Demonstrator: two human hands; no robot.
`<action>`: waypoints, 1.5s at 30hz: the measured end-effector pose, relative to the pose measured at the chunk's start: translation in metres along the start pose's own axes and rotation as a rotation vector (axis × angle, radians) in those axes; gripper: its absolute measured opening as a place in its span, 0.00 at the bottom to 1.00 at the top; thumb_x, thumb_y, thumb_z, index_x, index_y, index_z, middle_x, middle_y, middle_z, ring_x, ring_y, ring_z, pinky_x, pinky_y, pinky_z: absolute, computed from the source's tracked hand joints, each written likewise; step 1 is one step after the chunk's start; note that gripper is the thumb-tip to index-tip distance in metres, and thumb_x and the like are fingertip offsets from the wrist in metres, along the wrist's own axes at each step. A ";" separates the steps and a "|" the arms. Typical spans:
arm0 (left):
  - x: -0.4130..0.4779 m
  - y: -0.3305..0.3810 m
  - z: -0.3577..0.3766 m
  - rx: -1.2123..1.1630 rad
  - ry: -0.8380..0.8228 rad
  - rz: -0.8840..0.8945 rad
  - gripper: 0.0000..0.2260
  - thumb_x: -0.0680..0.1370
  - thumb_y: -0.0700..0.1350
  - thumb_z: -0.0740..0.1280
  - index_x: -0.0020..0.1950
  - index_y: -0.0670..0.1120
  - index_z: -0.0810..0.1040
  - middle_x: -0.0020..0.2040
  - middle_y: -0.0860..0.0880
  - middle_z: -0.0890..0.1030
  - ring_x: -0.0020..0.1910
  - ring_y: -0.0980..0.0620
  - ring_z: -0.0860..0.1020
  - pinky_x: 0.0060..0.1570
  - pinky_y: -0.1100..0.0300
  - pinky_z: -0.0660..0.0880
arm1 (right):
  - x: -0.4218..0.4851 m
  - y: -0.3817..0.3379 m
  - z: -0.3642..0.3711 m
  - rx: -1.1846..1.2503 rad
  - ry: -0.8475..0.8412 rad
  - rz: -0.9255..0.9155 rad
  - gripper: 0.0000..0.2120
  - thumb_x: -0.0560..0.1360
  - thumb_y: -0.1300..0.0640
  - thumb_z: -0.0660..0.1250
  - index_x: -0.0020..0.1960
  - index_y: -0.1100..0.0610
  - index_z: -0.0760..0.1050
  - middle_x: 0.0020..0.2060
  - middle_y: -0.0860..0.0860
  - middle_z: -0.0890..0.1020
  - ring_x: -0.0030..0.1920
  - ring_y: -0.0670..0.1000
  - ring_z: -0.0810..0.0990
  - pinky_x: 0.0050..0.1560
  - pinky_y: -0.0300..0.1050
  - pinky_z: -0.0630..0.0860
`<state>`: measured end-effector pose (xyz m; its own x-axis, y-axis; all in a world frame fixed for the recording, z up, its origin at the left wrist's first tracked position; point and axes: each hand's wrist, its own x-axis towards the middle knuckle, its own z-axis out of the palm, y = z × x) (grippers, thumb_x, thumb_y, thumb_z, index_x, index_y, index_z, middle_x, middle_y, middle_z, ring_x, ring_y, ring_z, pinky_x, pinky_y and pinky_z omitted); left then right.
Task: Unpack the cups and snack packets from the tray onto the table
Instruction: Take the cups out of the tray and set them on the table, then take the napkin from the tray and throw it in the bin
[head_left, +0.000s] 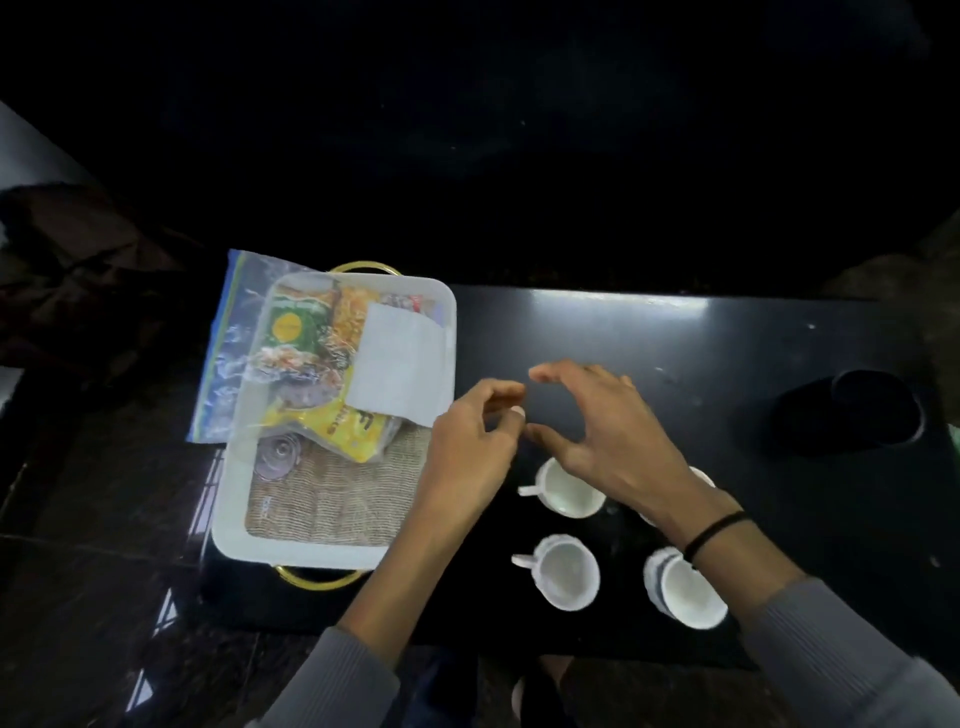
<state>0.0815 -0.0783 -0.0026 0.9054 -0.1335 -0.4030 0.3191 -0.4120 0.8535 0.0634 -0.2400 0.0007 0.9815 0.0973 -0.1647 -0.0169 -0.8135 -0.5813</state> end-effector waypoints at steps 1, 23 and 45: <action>0.004 -0.001 -0.009 0.015 0.020 -0.002 0.11 0.80 0.41 0.67 0.59 0.51 0.82 0.55 0.58 0.84 0.54 0.65 0.80 0.54 0.70 0.76 | 0.009 -0.008 0.003 0.003 -0.011 -0.017 0.25 0.75 0.48 0.73 0.71 0.49 0.72 0.67 0.45 0.79 0.69 0.49 0.74 0.63 0.39 0.58; 0.089 -0.073 -0.102 0.609 0.295 -0.230 0.34 0.72 0.62 0.72 0.73 0.49 0.67 0.68 0.51 0.75 0.69 0.47 0.68 0.66 0.49 0.65 | 0.118 -0.071 0.100 0.053 -0.261 0.030 0.23 0.77 0.53 0.70 0.69 0.52 0.67 0.66 0.51 0.79 0.65 0.54 0.79 0.62 0.54 0.79; 0.041 0.013 -0.102 0.157 -0.021 0.119 0.04 0.71 0.48 0.71 0.42 0.52 0.77 0.38 0.53 0.82 0.34 0.56 0.77 0.34 0.59 0.75 | 0.089 -0.070 -0.002 0.309 -0.172 0.119 0.46 0.66 0.44 0.79 0.76 0.41 0.57 0.66 0.28 0.64 0.64 0.26 0.64 0.57 0.18 0.62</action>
<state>0.1514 0.0024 0.0252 0.9277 -0.2080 -0.3101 0.1608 -0.5271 0.8345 0.1526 -0.1751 0.0279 0.9234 0.1287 -0.3617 -0.2114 -0.6161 -0.7588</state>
